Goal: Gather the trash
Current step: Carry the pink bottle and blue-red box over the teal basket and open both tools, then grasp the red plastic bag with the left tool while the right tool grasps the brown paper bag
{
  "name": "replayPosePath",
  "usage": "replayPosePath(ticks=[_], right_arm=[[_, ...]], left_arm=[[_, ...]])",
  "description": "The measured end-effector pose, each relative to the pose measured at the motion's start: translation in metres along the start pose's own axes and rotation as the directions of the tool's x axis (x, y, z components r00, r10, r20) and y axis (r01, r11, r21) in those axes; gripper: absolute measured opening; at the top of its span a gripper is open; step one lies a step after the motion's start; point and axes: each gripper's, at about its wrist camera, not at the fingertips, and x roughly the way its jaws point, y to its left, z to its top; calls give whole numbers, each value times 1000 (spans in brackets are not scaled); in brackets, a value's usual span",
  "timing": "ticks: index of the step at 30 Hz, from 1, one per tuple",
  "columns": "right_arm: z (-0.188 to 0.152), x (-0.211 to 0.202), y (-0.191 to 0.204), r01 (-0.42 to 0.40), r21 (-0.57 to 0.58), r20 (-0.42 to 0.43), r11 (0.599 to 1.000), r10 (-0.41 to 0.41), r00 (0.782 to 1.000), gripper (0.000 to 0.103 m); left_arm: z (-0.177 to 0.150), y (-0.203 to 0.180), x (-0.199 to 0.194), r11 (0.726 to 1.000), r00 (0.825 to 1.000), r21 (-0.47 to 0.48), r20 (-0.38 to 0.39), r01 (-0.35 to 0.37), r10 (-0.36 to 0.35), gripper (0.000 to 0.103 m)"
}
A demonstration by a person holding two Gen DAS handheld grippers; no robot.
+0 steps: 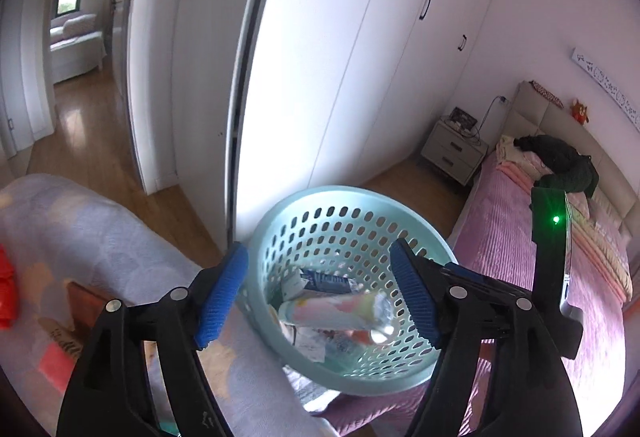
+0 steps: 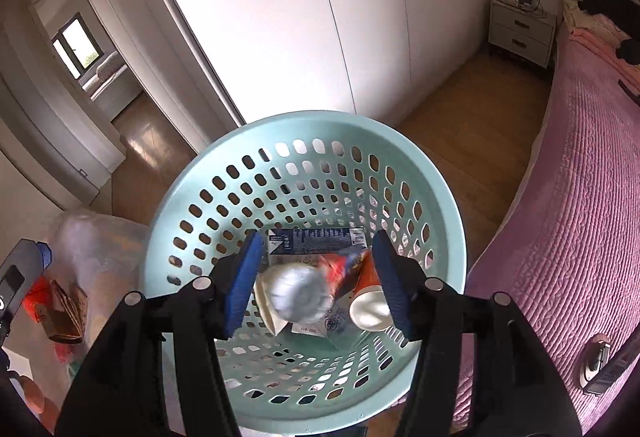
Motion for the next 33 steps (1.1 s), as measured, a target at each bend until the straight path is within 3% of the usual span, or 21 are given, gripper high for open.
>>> replayPosePath(ticks=[7,12,20,23,28,33], right_arm=[[-4,-34,26,-99,-21,29,995,99,995,55],[-8,-66,62,-163,-107,70,981,171,983,55],[-28,-101,138,-264,-303,73,916,299,952,59],[-42,-102,166,-276,-384,56,881,321,945,59],[-63,-86,207,-299,-469,-1,831,338,941,59],[-80,-59,234,-319,-521,-74,791,331,941,59]], left_arm=[[-4,12,-58,1000,996,-17,92,15,-14,73],[-1,32,-111,999,984,-36,177,-18,25,73],[8,81,-180,982,944,-82,275,-169,185,78],[8,110,-191,963,926,-126,270,-239,265,80],[5,171,-191,905,893,-217,192,-366,407,83],[0,234,-169,851,888,-317,53,-418,456,83]])
